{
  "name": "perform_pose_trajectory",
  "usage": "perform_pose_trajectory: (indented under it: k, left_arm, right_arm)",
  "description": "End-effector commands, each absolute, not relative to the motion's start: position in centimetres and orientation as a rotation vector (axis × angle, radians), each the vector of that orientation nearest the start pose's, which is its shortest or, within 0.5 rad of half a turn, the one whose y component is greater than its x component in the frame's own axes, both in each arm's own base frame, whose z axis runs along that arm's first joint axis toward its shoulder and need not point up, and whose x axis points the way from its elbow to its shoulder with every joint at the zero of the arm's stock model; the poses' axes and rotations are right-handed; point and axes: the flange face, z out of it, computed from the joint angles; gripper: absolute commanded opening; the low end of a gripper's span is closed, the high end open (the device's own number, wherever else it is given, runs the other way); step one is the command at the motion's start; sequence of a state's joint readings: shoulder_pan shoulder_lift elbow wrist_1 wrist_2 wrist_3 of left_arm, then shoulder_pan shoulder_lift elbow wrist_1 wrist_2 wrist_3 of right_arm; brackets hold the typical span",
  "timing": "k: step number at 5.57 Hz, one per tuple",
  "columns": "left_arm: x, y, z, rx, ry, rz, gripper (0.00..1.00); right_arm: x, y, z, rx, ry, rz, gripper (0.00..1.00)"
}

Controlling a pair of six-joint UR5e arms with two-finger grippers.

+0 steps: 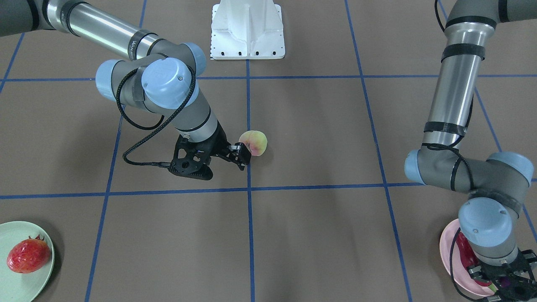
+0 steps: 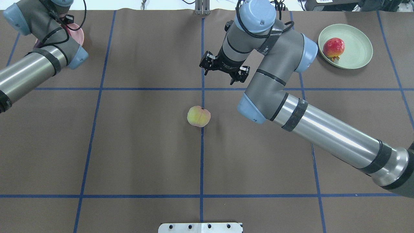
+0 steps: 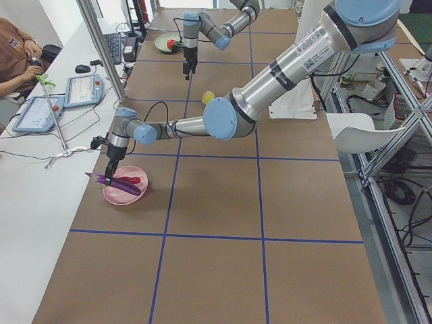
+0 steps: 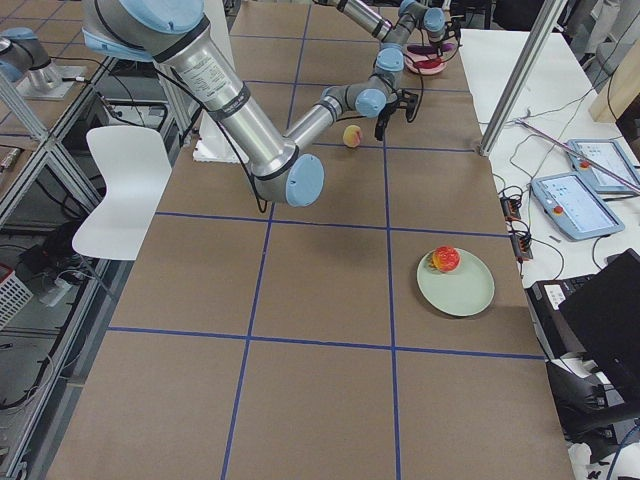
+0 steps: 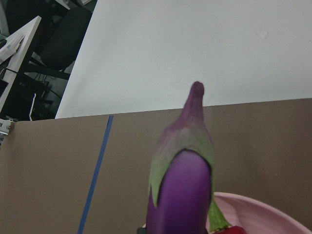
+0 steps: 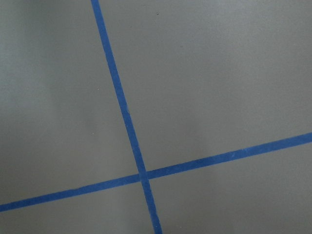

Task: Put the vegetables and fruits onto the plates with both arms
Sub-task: 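Lower the eggplant onto the pink plate while the right gripper moves above the peach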

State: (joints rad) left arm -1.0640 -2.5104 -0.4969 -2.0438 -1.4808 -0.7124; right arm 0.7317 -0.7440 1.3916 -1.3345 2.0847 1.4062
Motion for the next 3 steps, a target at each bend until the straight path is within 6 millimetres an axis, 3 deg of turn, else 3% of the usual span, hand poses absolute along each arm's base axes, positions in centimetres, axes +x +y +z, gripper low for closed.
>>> perform_pose_trajectory:
  k: [1,3]
  left_arm:
    - [28.6,-82.2,52.7,0.333,0.118,-0.193,1.00]
    - [25.0,-83.5,51.6,0.318,0.174,-0.167,1.00]
  right_arm:
    - [-51.7,-55.9,19.3,-0.065,-0.983,0.280,1.00]
    - [-54.6,-53.2,18.7,-0.079,-0.980,0.260,1.00]
